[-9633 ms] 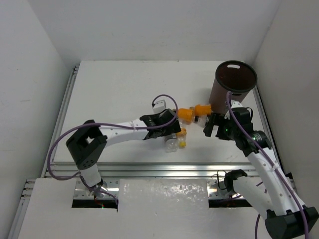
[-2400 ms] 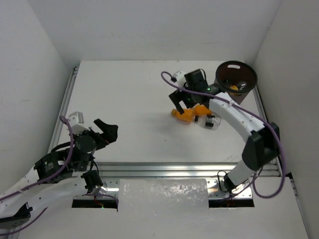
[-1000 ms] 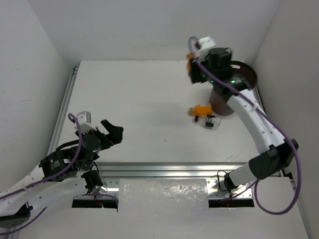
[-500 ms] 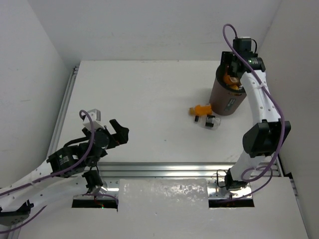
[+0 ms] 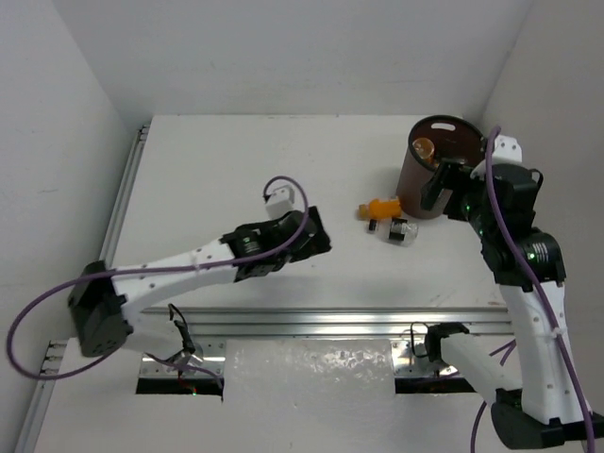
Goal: Put the plastic bottles in the bin
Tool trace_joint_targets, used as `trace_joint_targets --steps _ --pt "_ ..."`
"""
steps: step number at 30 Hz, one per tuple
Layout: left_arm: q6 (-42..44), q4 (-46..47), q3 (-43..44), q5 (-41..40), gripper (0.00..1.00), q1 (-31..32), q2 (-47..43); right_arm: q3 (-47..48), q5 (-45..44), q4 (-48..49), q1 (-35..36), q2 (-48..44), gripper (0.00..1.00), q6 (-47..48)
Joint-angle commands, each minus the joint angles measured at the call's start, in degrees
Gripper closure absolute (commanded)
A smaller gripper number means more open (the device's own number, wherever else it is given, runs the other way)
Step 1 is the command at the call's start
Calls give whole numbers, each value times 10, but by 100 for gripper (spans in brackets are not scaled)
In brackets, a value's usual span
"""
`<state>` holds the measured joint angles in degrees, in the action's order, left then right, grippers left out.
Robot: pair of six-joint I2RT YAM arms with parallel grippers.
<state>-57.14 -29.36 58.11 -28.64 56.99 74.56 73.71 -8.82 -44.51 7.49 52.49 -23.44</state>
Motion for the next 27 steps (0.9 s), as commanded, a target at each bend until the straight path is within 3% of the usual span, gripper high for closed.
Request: trace_joint_targets --steps 1,5,9,15,17,27 --pt "-92 151 108 96 5 5 104 -40 27 -9 -2 -21 1 -40" --pt "-160 176 209 105 4 5 229 -41 35 -56 -3 -73 1 -62" --pt "-229 140 310 69 5 5 352 -86 86 -47 -3 -127 1 -59" --pt "-248 109 472 58 9 4 497 -79 32 -85 -2 -173 1 -45" --pt "-247 86 531 58 9 5 543 -66 -27 -109 -3 -200 1 -46" --pt "-271 -20 625 11 11 7 618 -76 -12 -110 8 -274 1 -40"
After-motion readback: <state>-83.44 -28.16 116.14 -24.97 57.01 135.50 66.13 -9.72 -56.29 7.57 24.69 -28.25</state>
